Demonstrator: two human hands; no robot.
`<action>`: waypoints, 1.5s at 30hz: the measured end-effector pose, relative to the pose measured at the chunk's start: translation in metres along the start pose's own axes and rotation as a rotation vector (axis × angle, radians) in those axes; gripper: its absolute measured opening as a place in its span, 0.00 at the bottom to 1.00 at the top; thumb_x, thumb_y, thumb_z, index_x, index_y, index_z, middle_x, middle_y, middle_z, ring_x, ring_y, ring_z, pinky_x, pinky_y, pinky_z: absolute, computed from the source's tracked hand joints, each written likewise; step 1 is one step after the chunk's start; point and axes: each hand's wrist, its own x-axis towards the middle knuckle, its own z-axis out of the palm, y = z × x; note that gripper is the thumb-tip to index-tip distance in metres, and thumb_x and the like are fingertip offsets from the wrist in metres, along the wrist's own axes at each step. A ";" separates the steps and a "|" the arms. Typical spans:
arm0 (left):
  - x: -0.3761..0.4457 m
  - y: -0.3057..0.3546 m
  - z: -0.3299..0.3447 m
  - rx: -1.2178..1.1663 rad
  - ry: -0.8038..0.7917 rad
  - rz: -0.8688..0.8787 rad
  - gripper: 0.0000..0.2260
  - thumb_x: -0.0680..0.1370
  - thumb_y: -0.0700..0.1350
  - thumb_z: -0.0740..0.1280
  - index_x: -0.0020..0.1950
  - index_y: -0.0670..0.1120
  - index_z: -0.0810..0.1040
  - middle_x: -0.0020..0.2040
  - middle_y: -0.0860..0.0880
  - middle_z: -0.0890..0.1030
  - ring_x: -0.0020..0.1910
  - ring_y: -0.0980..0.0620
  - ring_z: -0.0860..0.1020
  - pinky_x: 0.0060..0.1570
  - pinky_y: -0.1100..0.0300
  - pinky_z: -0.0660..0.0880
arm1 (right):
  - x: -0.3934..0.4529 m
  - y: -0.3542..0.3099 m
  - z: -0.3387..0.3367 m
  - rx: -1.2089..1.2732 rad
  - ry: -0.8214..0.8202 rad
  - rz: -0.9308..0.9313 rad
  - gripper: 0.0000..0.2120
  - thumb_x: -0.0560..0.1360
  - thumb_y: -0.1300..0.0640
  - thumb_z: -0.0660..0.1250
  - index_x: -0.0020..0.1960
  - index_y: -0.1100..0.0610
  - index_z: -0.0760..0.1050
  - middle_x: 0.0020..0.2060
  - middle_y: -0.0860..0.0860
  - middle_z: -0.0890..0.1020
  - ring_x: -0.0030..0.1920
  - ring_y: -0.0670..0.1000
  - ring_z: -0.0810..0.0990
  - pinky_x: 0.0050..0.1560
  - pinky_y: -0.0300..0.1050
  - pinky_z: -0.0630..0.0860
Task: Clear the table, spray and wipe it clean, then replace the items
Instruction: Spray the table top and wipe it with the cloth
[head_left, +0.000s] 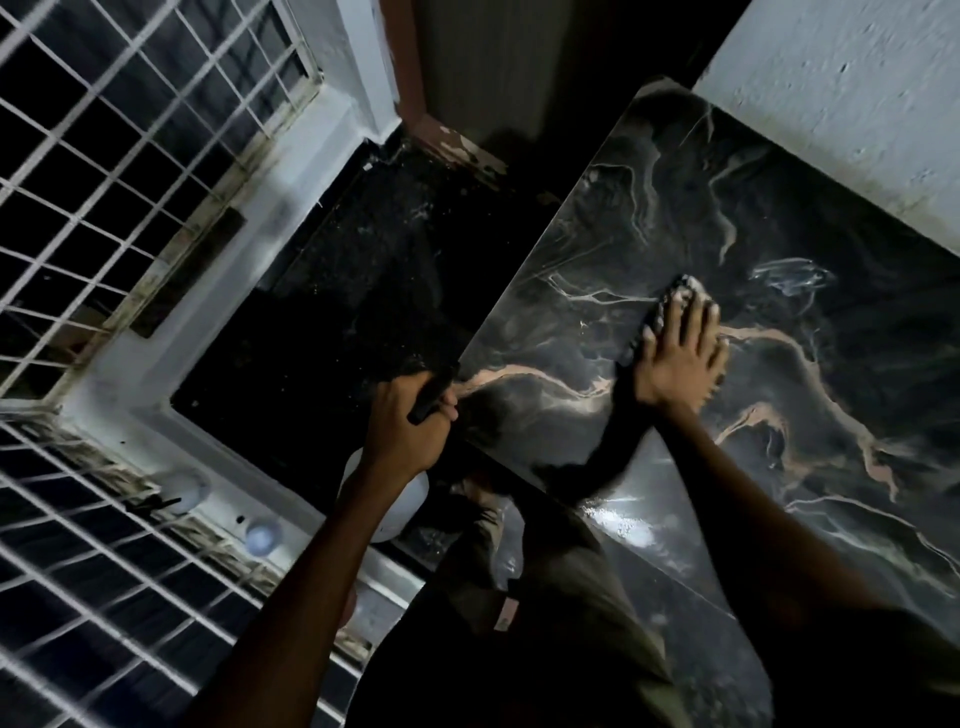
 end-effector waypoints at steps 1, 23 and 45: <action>0.002 0.003 0.000 0.013 -0.005 0.009 0.04 0.68 0.41 0.67 0.36 0.50 0.79 0.29 0.58 0.80 0.27 0.62 0.78 0.33 0.59 0.79 | 0.009 -0.028 0.002 0.016 0.008 0.026 0.34 0.81 0.41 0.43 0.85 0.51 0.47 0.84 0.53 0.48 0.84 0.55 0.43 0.81 0.63 0.45; 0.042 0.096 0.052 0.199 -0.119 0.028 0.06 0.69 0.42 0.65 0.38 0.48 0.81 0.32 0.54 0.80 0.32 0.47 0.82 0.34 0.46 0.84 | 0.012 -0.056 0.018 0.000 -0.029 -0.344 0.30 0.84 0.46 0.51 0.84 0.50 0.49 0.84 0.54 0.48 0.84 0.55 0.44 0.81 0.63 0.43; 0.065 0.253 0.234 0.474 -0.444 0.257 0.06 0.75 0.38 0.67 0.39 0.37 0.77 0.45 0.35 0.83 0.49 0.35 0.81 0.48 0.48 0.79 | -0.085 0.213 0.027 0.076 0.074 0.033 0.31 0.82 0.45 0.51 0.84 0.45 0.49 0.84 0.46 0.50 0.84 0.50 0.50 0.80 0.58 0.54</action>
